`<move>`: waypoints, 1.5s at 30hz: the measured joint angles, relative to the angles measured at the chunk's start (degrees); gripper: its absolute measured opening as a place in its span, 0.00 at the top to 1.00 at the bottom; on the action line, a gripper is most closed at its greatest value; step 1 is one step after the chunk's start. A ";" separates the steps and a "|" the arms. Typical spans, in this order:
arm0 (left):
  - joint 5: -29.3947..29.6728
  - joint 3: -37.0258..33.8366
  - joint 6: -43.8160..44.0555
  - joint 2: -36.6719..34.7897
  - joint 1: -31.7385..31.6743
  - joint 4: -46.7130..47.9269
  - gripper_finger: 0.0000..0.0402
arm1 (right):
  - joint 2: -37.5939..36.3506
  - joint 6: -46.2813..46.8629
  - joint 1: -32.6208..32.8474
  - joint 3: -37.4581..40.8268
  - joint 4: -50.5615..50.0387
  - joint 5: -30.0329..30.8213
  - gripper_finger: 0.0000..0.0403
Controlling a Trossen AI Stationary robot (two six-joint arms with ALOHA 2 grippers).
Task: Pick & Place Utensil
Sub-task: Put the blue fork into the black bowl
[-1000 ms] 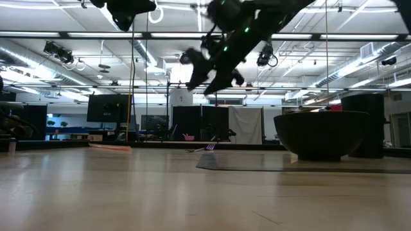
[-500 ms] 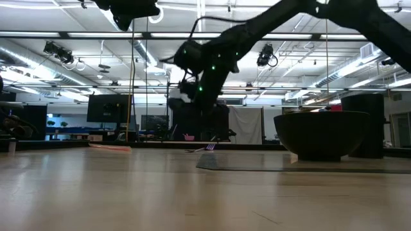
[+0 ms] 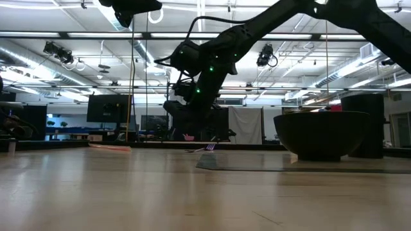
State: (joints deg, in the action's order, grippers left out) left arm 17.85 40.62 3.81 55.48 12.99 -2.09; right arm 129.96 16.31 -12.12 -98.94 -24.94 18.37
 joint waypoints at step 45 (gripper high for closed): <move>-0.09 0.07 1.49 -1.60 2.10 0.20 0.67 | 0.71 12.40 1.73 -0.02 -15.08 -8.04 0.29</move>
State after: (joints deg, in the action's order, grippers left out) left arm 17.76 40.69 5.30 53.89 15.09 -1.89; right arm 130.67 28.71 -10.39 -98.96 -40.03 10.33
